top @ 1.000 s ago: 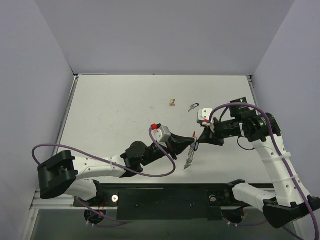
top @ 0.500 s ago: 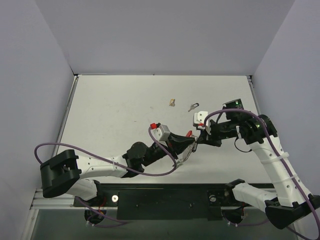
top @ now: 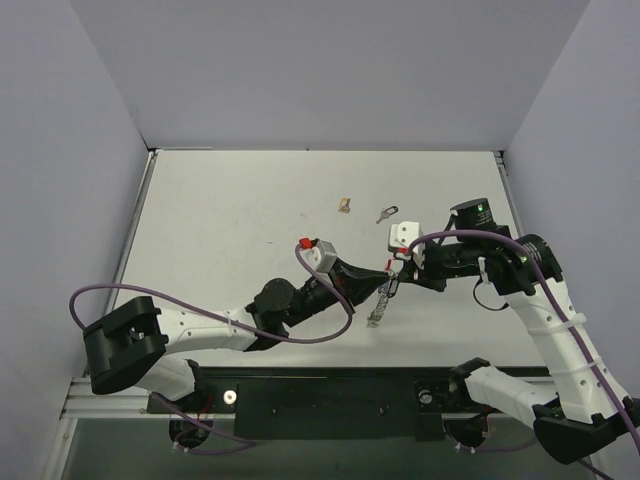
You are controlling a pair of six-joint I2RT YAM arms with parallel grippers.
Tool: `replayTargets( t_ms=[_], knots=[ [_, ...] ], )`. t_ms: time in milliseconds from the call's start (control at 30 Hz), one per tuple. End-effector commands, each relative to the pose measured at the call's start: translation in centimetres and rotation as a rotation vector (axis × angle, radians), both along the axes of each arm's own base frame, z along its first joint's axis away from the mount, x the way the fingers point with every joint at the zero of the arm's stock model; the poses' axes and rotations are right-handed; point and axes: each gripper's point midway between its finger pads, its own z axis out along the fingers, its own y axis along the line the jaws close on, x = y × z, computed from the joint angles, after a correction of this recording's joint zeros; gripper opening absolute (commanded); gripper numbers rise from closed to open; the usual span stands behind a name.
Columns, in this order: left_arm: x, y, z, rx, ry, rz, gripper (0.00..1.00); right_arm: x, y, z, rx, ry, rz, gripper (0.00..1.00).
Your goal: Put the keys on the keyring
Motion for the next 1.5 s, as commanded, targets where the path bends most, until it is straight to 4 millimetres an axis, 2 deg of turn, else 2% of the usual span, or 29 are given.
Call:
replayTargets(
  t_ms=[0,267,500,733,767,833,867,967,1000,1033,1133,1167,1200,1233,1267,1300,1333,1367,1400,1433,1467],
  knots=[
    [-0.3,-0.3,2.8,-0.096,-0.002,-0.060,0.00,-0.4,-0.4,0.6,-0.025,-0.024,0.006,0.00],
    [0.0,-0.5,2.5,-0.071,-0.002,-0.089,0.00,0.0,-1.0,-0.1,-0.067,-0.045,-0.007,0.01],
    [-0.4,-0.5,3.3,-0.089,-0.007,-0.129,0.00,-1.2,0.0,-1.7,-0.061,0.026,0.055,0.05],
    [-0.2,-0.4,3.4,-0.095,-0.005,-0.135,0.00,-1.1,-0.1,-1.5,-0.060,0.020,0.047,0.07],
    [-0.1,-0.3,3.3,-0.094,-0.005,-0.131,0.00,-1.3,0.0,-1.2,-0.044,0.024,0.046,0.10],
    [0.3,0.0,3.1,-0.086,-0.007,-0.120,0.00,-1.6,-0.1,-0.4,-0.001,0.040,0.031,0.22],
    [0.5,0.2,3.1,-0.082,-0.010,-0.109,0.00,-1.7,-0.3,0.3,0.036,0.052,0.018,0.31],
    [1.6,0.9,2.1,-0.013,-0.027,-0.064,0.00,-1.7,-1.6,1.1,0.074,0.039,-0.050,0.42],
    [1.7,1.4,2.6,-0.014,-0.036,-0.053,0.00,-1.8,-1.9,0.7,0.073,0.044,-0.064,0.47],
    [2.5,1.8,2.0,0.016,-0.033,-0.032,0.00,-1.7,-2.4,0.7,0.077,0.036,-0.091,0.48],
    [3.8,3.5,2.0,0.048,-0.029,0.007,0.00,-1.3,-2.9,-0.3,0.119,0.085,-0.174,0.49],
    [5.1,4.4,1.1,0.085,-0.009,0.041,0.00,-0.9,-3.3,-0.6,0.136,0.088,-0.211,0.49],
    [5.3,5.2,1.5,0.083,-0.015,0.054,0.00,-0.8,-3.1,-1.1,0.169,0.117,-0.225,0.49],
    [7.0,6.6,0.6,0.115,0.012,0.103,0.00,-0.5,-3.6,-1.4,0.188,0.128,-0.261,0.49],
    [8.4,8.3,1.1,0.112,0.009,0.146,0.00,-0.6,-3.2,-1.9,0.223,0.151,-0.251,0.50],
    [9.1,9.3,0.2,0.143,0.040,0.170,0.00,-0.2,-3.6,-2.7,0.239,0.170,-0.282,0.50],
    [10.7,11.4,0.7,0.139,0.042,0.233,0.00,-0.3,-3.4,-3.0,0.268,0.192,-0.279,0.49],
    [11.3,12.5,-0.1,0.163,0.067,0.259,0.00,-0.1,-3.5,-3.8,0.285,0.209,-0.290,0.49],
    [13.3,14.8,-0.8,0.181,0.103,0.334,0.00,0.3,-3.9,-4.0,0.307,0.221,-0.318,0.50],
    [14.1,16.2,-0.8,0.179,0.117,0.382,0.00,0.5,-4.1,-4.5,0.315,0.228,-0.337,0.49],
    [16.1,18.8,-1.4,0.183,0.162,0.462,0.00,0.6,-4.2,-4.6,0.315,0.229,-0.342,0.50]
  ],
)
